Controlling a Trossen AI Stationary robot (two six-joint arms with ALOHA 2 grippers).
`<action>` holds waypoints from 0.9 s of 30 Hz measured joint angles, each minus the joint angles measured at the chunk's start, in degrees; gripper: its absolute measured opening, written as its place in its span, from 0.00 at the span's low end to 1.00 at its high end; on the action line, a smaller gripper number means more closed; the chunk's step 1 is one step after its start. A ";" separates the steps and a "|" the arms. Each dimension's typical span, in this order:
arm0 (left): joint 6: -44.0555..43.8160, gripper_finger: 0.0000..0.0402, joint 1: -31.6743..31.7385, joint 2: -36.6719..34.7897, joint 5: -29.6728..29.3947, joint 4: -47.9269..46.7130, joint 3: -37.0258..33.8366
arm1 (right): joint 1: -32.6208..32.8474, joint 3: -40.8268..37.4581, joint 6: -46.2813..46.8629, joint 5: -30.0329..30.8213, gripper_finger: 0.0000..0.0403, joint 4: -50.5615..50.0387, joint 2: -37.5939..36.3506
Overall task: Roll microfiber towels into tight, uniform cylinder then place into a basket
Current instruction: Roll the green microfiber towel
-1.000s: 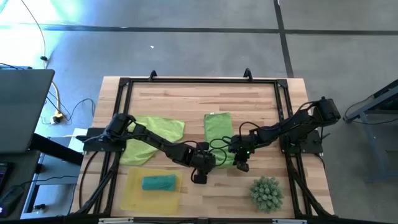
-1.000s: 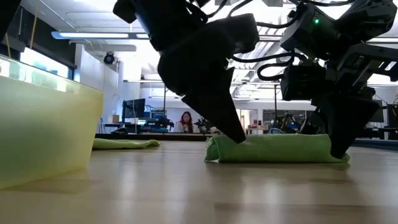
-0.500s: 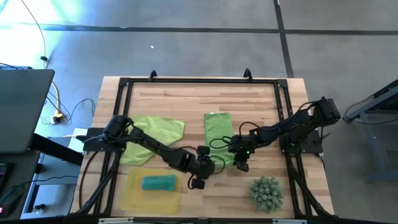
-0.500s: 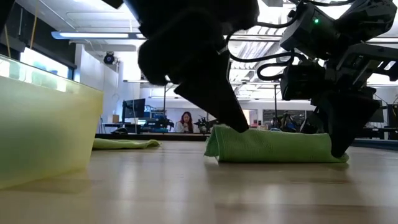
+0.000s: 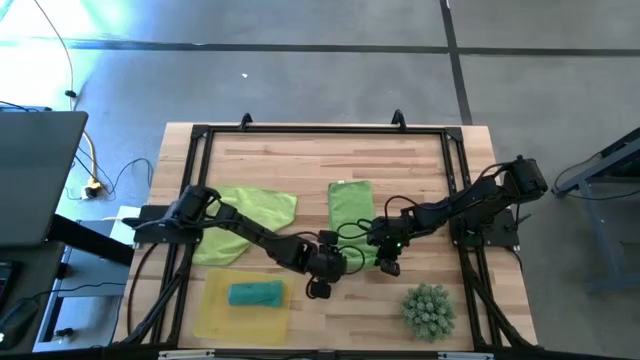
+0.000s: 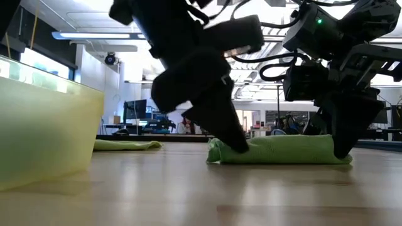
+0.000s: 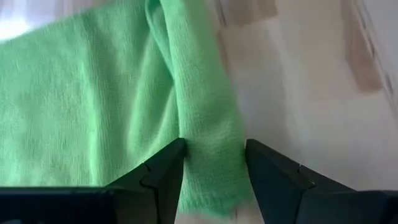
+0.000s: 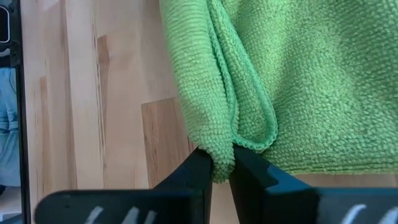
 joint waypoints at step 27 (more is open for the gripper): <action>-14.28 0.40 3.89 2.17 11.59 -0.54 0.18 | 1.10 6.75 -16.85 4.76 0.31 -22.47 -11.62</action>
